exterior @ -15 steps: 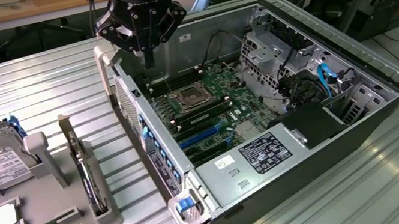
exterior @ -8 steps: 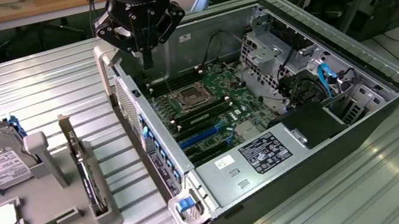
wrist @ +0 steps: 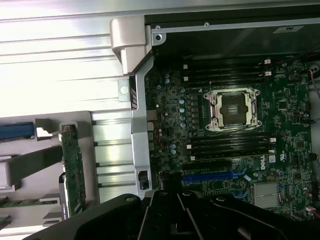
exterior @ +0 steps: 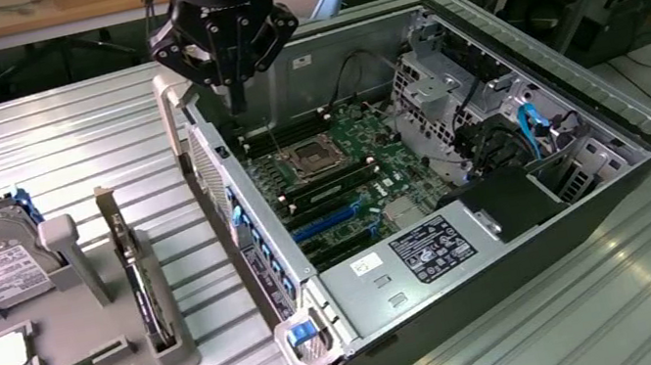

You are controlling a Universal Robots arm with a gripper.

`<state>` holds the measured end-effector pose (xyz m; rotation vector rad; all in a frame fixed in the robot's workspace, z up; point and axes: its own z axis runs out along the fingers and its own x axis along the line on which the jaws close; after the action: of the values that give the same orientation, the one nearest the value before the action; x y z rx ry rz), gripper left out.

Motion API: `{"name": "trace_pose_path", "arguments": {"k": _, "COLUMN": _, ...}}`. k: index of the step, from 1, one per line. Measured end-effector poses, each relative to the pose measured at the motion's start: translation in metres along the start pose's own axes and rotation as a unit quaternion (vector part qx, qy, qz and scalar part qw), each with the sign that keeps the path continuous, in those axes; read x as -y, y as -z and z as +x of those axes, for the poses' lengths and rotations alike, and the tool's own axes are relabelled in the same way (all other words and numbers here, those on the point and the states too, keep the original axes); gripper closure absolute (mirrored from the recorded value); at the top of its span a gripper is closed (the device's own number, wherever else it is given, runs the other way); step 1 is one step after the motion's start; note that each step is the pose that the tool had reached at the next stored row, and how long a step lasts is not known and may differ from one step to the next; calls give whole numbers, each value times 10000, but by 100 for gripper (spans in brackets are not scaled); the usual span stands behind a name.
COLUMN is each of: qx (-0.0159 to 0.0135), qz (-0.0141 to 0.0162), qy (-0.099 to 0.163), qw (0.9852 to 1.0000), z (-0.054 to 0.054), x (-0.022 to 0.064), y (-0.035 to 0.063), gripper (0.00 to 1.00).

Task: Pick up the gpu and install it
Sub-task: 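Reach for the gpu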

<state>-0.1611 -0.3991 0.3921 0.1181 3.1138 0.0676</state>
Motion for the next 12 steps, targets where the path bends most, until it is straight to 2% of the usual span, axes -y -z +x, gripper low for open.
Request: {"name": "trace_pose_path", "arguments": {"k": 12, "qx": -2, "qz": 0, "qy": 0, "qw": 10000, "z": 45, "x": 4, "y": -1, "gripper": 89}}
